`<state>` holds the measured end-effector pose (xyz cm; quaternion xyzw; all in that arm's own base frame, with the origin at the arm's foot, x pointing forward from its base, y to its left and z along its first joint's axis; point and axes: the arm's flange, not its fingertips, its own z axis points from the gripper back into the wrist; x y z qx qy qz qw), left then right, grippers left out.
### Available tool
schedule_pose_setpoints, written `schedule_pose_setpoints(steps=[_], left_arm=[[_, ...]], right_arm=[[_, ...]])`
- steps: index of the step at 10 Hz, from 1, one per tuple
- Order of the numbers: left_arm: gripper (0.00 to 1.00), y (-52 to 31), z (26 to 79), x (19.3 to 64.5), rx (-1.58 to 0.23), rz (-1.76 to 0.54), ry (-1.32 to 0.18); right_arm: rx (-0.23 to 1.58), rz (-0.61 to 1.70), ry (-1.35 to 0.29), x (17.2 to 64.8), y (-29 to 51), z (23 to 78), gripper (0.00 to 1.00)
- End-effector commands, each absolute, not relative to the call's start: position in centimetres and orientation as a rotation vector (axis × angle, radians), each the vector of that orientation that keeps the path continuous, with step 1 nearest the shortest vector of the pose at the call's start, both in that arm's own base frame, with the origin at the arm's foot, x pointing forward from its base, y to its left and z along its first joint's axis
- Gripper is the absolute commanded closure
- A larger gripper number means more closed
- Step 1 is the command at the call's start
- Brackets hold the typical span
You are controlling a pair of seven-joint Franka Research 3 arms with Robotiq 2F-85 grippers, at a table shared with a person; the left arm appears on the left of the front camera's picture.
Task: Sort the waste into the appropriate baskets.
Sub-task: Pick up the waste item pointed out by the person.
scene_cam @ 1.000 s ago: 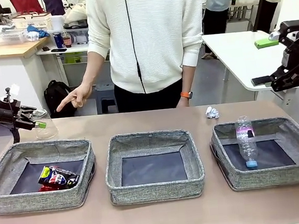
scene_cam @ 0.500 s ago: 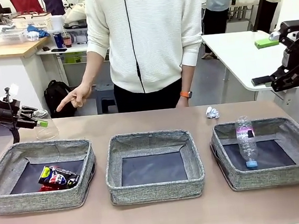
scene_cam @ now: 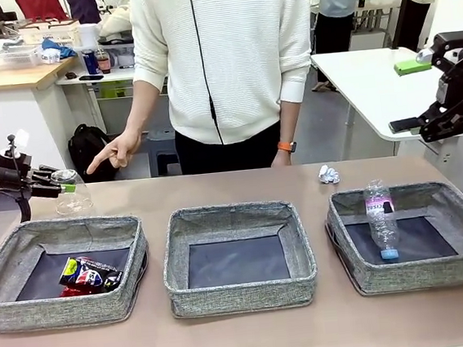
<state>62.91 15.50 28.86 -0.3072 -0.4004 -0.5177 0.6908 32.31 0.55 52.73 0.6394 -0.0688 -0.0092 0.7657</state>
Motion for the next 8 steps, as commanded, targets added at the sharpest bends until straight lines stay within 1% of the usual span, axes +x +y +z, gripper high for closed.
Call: schedule_pose_setpoints(steps=[1,4,6,7,8], left_arm=[[0.93,15.5,29.6,63.2,-0.708,-1.13,-0.904],[0.93,16.1,30.8,63.1,-0.676,-1.108,-0.932],[0.93,17.0,34.4,62.8,-0.594,-1.047,-0.966],[0.93,17.3,38.3,61.7,-0.55,-0.994,-0.859],[0.93,16.9,42.3,59.6,-0.519,-0.97,-0.711]], right_arm=[[1.41,-0.017,-0.152,32.3,0.6,53.0,0.0],[1.41,-0.017,-0.152,32.3,0.6,53.0,0.0],[1.41,-0.017,-0.152,32.3,0.6,53.0,0.0],[1.41,-0.017,-0.152,32.3,0.6,53.0,0.0],[1.41,-0.017,-0.152,32.3,0.6,53.0,0.0]])
